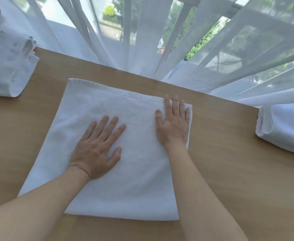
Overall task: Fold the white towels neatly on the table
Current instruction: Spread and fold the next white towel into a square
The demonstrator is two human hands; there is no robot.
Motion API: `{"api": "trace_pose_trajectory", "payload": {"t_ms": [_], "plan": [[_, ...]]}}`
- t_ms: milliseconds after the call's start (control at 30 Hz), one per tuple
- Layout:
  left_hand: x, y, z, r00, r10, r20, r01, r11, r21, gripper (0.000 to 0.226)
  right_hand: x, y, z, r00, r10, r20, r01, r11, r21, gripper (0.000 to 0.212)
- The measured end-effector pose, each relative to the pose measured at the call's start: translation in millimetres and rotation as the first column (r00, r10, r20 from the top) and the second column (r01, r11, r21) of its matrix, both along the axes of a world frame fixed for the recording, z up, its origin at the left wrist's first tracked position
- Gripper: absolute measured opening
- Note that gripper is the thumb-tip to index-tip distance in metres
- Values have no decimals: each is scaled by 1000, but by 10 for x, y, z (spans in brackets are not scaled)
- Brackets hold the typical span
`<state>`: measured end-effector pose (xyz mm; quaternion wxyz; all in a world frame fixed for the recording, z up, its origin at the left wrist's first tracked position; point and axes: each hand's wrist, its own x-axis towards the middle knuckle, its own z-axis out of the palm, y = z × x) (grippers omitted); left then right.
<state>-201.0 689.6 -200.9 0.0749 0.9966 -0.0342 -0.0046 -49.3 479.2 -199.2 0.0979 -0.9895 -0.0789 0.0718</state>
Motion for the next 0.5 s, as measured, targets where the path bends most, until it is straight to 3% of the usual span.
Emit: {"api": "trace_pose_trajectory", "payload": {"t_ms": [133, 200, 400, 500], "plan": [[-6, -6, 10, 1000, -5, 14, 5, 1000, -15, 68, -34, 11, 62, 1000, 2, -18, -1, 1000, 30, 60], [-6, -3, 6, 1000, -3, 14, 3, 1000, -20, 69, -180, 74, 134, 999, -42, -9, 43, 992, 120, 61], [-5, -8, 19, 1000, -4, -4, 4, 998, -58, 68, -1483, 625, 208, 996, -87, 34, 73, 952, 297, 58], [-12, -7, 25, 1000, -3, -15, 2, 997, -80, 69, -1975, 703, 89, 990, -138, -7, 137, 972, 192, 55]]}}
